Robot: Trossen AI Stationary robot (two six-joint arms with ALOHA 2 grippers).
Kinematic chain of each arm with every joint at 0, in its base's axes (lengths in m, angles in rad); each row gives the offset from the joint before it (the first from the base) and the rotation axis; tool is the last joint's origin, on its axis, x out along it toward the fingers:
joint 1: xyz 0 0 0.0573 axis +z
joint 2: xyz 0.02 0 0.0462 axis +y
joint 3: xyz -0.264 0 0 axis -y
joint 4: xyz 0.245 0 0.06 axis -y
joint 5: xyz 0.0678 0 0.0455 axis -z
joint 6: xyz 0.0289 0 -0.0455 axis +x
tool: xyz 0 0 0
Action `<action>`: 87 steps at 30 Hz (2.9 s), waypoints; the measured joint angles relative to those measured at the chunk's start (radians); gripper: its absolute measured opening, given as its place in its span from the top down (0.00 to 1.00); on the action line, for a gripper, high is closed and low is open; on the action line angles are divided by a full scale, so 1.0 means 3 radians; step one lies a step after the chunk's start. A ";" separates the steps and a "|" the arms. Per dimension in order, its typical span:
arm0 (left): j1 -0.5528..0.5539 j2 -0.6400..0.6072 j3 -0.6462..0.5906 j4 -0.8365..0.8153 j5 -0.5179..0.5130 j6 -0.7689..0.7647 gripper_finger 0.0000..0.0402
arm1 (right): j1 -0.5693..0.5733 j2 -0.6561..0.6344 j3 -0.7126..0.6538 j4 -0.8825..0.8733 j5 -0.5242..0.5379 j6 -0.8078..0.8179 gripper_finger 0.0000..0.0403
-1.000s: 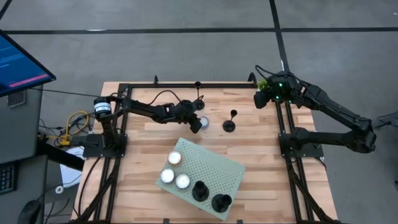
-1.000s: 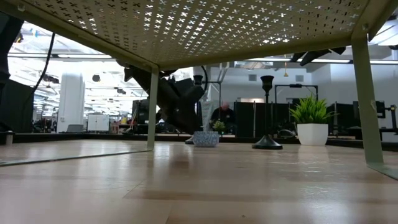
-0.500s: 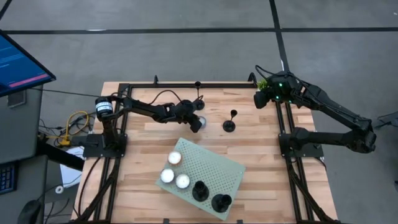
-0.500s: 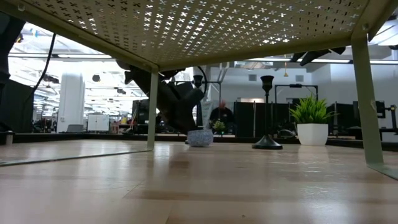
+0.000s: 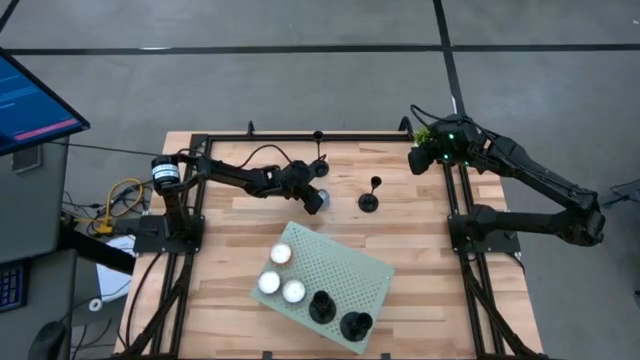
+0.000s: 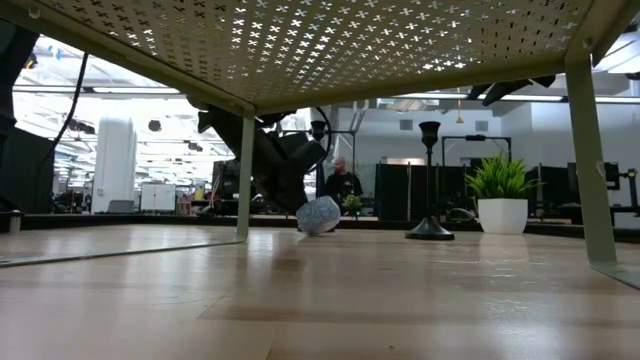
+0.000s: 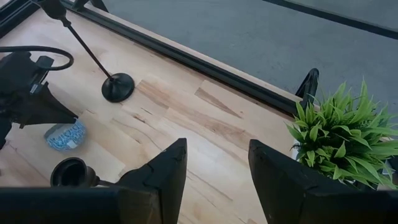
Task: Pick & Place candle stick holders
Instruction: Put the blue patterned scented candle on the shelf aligned with the other blue patterned scented candle
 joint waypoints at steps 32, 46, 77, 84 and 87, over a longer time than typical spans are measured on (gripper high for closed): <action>-0.0854 -0.1953 0.0168 -0.0849 0.0191 0.0437 1.00 | 0.0001 -0.0001 0.0000 0.0027 0.0003 -0.0005 0.59; -0.1550 -0.1453 0.0870 -0.1683 0.0334 0.0834 1.00 | 0.0004 -0.0001 0.0000 0.0012 -0.0002 -0.0009 0.59; -0.1672 -0.1029 0.1251 -0.2323 0.0300 0.1374 0.99 | 0.0003 -0.0001 0.0000 -0.0088 -0.0098 -0.0160 0.59; -0.1672 -0.1029 0.1251 -0.2323 0.0351 0.1375 0.96 | 0.0003 -0.0001 0.0000 -0.0095 -0.0092 -0.0161 0.59; -0.1672 -0.1029 0.1251 -0.2324 0.0351 0.1375 0.96 | 0.0003 -0.0001 0.0000 -0.0097 -0.0092 -0.0161 0.59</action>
